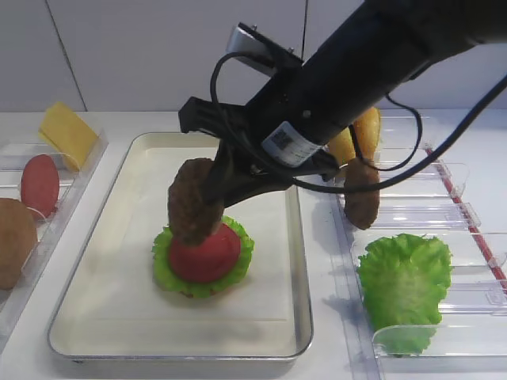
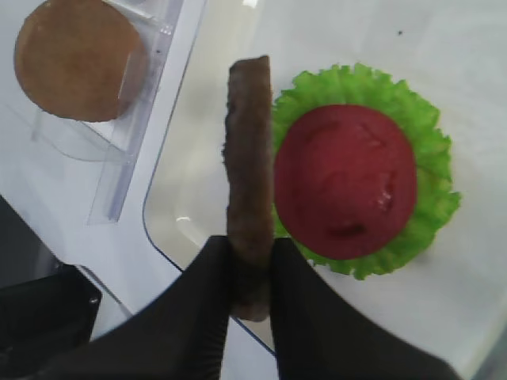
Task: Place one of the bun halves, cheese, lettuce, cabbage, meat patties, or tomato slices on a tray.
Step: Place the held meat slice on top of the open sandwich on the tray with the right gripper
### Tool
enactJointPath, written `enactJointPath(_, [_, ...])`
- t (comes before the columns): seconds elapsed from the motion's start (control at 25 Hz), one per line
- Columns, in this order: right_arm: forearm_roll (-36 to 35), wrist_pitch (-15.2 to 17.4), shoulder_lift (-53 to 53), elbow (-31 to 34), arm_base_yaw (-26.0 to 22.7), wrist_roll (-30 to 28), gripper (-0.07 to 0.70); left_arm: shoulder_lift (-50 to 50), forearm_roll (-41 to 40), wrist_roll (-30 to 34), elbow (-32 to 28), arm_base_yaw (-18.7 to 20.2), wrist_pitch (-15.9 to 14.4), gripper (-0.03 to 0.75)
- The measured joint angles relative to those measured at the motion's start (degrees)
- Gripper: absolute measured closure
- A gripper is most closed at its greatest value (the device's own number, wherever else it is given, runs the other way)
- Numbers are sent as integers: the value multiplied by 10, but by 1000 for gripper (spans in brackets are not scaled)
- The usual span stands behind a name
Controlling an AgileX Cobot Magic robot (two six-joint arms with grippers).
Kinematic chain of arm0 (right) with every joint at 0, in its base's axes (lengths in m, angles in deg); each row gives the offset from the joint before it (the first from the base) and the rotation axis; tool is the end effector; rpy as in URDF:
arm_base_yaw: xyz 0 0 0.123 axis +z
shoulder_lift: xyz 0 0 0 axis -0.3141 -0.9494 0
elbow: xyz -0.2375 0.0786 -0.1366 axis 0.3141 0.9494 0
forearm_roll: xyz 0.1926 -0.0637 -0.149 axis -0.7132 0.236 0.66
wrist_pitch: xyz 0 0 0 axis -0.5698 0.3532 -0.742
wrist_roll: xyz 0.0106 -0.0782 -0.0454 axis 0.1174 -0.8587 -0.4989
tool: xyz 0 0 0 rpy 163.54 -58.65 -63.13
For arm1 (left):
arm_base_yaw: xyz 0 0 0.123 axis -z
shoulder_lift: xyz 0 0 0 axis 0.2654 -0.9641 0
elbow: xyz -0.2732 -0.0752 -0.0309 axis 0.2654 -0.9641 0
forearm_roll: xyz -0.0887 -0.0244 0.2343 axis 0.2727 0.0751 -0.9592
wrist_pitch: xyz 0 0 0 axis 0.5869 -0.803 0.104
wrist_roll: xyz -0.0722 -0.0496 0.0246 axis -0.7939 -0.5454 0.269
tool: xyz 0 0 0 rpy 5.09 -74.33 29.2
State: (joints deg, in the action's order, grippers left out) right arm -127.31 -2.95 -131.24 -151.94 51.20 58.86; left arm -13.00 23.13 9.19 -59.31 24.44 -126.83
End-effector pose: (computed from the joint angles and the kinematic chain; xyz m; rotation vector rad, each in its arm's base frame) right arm 0.2615 0.2285 0.2680 -0.4225 2.7214 1.0797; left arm -0.0124 -0.0003 0.2649 0.2033 2.1517 -0.1083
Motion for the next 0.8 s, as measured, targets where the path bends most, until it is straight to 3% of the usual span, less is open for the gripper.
enactJointPath(0.24, [-73,14,-37,0,0,-65,492,0,0,0,0,0,0,505])
enactJointPath(0.8, [-73,14,-70,0,-9,-72,492,0,0,0,0,0,0,505])
